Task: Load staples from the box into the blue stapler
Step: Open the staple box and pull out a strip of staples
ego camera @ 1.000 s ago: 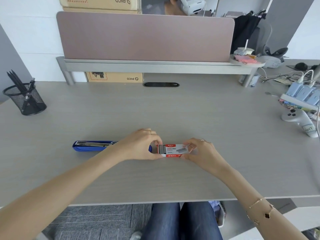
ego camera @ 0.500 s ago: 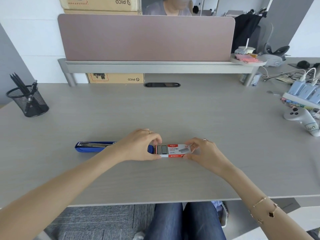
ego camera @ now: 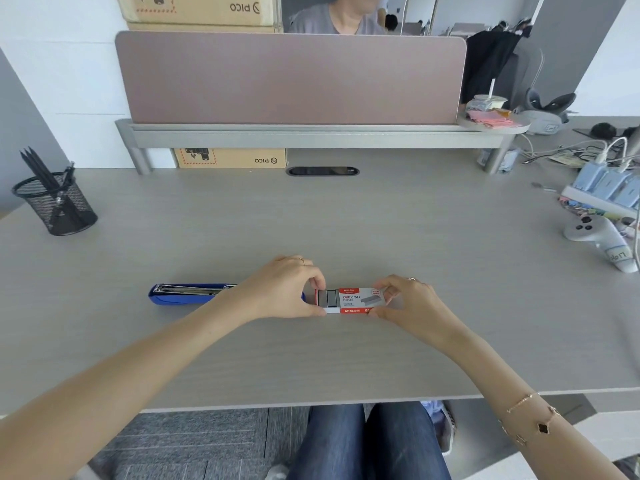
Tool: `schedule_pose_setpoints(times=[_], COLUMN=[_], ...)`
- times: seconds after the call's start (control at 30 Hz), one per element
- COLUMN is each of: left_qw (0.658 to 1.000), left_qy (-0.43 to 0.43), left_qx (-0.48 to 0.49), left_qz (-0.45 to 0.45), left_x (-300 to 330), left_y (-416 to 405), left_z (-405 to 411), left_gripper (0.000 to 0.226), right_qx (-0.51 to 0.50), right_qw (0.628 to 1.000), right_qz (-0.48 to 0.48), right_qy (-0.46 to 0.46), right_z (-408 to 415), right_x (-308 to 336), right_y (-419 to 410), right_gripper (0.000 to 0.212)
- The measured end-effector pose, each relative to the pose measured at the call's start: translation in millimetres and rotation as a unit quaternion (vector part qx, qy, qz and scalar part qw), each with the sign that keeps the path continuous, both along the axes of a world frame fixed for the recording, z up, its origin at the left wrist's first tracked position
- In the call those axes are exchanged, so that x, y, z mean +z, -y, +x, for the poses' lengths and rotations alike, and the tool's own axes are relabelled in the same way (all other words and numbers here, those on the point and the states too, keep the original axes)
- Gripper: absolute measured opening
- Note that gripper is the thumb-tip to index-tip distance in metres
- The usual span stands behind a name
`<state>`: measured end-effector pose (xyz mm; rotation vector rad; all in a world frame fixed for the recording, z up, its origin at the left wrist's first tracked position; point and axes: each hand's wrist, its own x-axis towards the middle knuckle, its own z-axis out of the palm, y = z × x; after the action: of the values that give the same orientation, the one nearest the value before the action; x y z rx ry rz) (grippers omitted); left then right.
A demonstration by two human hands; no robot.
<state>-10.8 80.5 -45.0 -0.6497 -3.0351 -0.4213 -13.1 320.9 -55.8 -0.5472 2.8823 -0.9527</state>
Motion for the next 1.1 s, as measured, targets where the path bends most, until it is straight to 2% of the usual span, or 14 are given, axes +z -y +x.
schedule_pose_setpoints(times=[0.23, 0.5, 0.67, 0.8, 0.93, 1.0, 1.1], left_qw=[0.998, 0.995, 0.985, 0.981, 0.969, 0.958, 0.950], left_qy=[0.033, 0.062, 0.088, 0.100, 0.103, 0.098, 0.081], left_qx=[0.046, 0.053, 0.074, 0.085, 0.118, 0.139, 0.154], left_qz=[0.033, 0.064, 0.132, 0.146, 0.192, 0.229, 0.261], left_x=[-1, 1, 8, 10, 7, 7, 7], left_y=[-4, -4, -3, -3, -2, -2, 0], left_z=[-2, -2, -3, -3, -1, -1, -1], left_gripper=[0.041, 0.041, 0.022, 0.019, 0.016, 0.016, 0.017], right_qx=[-0.004, -0.005, -0.010, -0.012, -0.039, -0.049, -0.028], right_qw=[1.000, 1.000, 1.000, 1.000, 0.996, 0.992, 0.988], right_qz=[0.000, 0.002, 0.000, 0.004, 0.067, 0.069, 0.035], right_qy=[-0.002, 0.002, -0.001, -0.004, -0.051, -0.093, -0.151], right_z=[1, 2, 1, 1, 2, 6, 14], right_x=[0, -1, -4, -7, -7, -6, -3], right_y=[0, -1, -1, 0, 3, 8, 25], right_gripper=[0.037, 0.038, 0.036, 0.035, 0.052, 0.061, 0.052])
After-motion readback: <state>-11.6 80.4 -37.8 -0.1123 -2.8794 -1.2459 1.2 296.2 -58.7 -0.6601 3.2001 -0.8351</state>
